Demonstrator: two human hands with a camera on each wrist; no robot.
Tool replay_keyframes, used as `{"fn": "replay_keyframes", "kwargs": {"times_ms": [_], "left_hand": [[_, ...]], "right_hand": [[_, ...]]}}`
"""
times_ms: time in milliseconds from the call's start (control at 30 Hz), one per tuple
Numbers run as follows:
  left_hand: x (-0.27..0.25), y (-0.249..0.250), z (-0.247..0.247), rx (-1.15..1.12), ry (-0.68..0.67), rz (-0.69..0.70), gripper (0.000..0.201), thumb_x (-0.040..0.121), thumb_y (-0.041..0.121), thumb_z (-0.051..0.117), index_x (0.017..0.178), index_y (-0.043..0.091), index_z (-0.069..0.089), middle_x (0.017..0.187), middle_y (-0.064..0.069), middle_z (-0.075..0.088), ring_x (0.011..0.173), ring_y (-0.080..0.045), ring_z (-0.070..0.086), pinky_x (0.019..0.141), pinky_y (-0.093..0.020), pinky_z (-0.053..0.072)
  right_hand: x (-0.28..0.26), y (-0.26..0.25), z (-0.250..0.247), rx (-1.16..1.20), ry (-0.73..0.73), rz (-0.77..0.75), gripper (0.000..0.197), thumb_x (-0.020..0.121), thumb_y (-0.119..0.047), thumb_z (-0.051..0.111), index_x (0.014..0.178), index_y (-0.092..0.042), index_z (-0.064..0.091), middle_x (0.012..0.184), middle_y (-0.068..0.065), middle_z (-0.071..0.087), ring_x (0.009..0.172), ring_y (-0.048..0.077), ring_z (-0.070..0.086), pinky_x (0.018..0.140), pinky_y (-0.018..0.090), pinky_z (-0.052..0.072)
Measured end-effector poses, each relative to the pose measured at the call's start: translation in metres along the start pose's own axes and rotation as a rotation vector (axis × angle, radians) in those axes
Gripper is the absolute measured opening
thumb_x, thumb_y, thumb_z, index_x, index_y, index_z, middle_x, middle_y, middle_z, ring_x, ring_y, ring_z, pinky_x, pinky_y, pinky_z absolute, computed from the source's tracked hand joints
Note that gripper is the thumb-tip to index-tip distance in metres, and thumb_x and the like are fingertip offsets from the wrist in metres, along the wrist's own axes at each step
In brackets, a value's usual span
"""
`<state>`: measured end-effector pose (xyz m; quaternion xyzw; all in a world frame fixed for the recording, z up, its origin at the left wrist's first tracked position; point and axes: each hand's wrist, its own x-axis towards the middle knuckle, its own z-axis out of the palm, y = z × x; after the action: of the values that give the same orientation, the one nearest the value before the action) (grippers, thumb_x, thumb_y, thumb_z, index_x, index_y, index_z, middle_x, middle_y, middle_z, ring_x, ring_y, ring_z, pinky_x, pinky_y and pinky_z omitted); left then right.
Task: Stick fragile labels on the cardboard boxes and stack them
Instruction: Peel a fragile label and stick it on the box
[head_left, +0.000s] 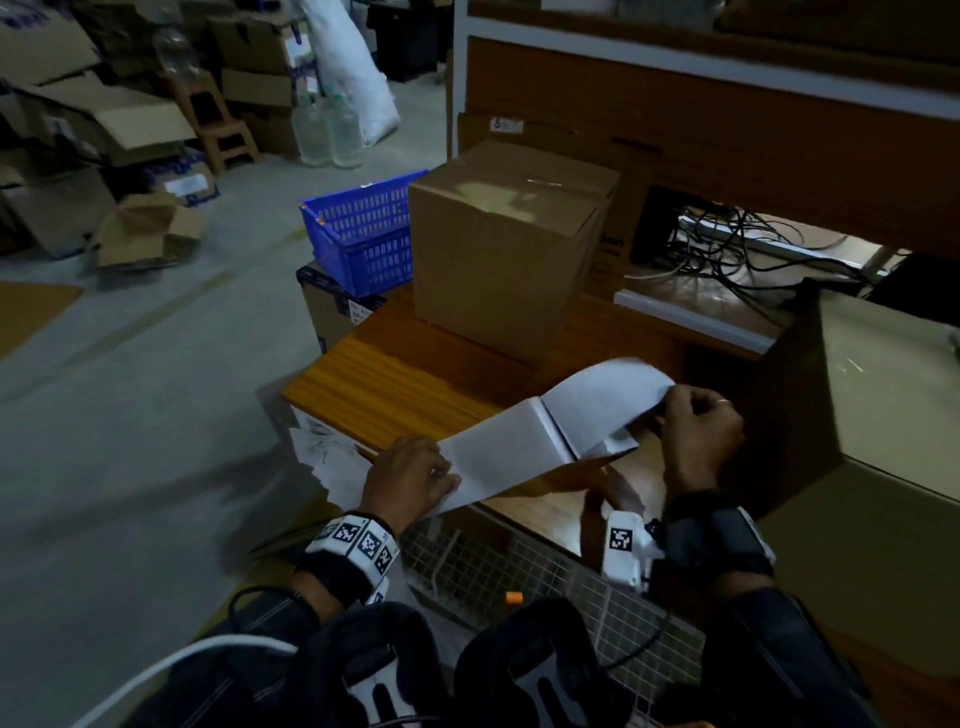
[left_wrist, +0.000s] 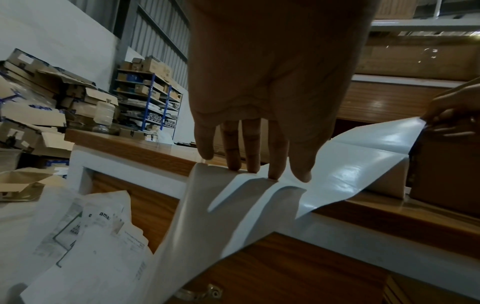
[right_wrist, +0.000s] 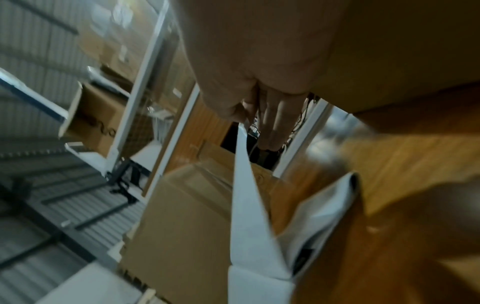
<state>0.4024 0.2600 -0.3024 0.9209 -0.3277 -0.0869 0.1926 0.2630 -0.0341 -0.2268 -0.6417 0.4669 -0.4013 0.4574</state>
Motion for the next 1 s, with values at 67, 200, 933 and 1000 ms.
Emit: {"fn": "replay_keyframes", "kwargs": {"times_ms": [67, 200, 933, 1000], "left_hand": [[0.002, 0.000, -0.001, 0.054, 0.027, 0.023, 0.034, 0.094, 0.046, 0.067, 0.110, 0.019, 0.079, 0.126, -0.001, 0.067, 0.118, -0.024, 0.057, 0.094, -0.040, 0.050], [0.008, 0.004, -0.002, 0.115, 0.058, 0.054, 0.039, 0.093, 0.052, 0.064, 0.098, 0.017, 0.080, 0.112, -0.004, 0.070, 0.108, -0.026, 0.061, 0.087, -0.040, 0.052], [0.001, 0.115, 0.018, -0.607, 0.222, 0.241, 0.009, 0.096, 0.016, 0.069, 0.102, 0.022, 0.066, 0.090, 0.008, 0.069, 0.080, -0.004, 0.067, 0.060, -0.017, 0.053], [-0.008, 0.120, 0.014, -0.822, 0.204, 0.129, 0.007, 0.097, 0.021, 0.069, 0.104, 0.022, 0.066, 0.092, 0.007, 0.071, 0.081, -0.006, 0.072, 0.062, -0.016, 0.056]], "right_hand": [[0.003, -0.014, -0.004, 0.065, 0.045, 0.017, 0.016, 0.089, -0.024, 0.063, 0.077, -0.034, 0.065, 0.085, -0.003, 0.071, 0.090, 0.024, 0.072, 0.085, 0.052, 0.062], [-0.002, -0.033, -0.013, 0.151, 0.019, -0.027, 0.013, 0.098, -0.017, 0.062, 0.103, -0.012, 0.072, 0.098, 0.006, 0.075, 0.090, 0.015, 0.074, 0.076, 0.029, 0.062], [-0.105, -0.009, -0.050, 0.214, -0.465, -0.070, 0.033, 0.098, -0.026, 0.068, 0.129, -0.025, 0.057, 0.117, -0.010, 0.068, 0.104, -0.003, 0.065, 0.084, 0.023, 0.055], [-0.105, 0.000, -0.060, 0.157, -0.434, -0.090, 0.034, 0.096, -0.032, 0.070, 0.128, -0.030, 0.057, 0.120, -0.011, 0.067, 0.108, -0.004, 0.064, 0.086, 0.022, 0.054]]}}
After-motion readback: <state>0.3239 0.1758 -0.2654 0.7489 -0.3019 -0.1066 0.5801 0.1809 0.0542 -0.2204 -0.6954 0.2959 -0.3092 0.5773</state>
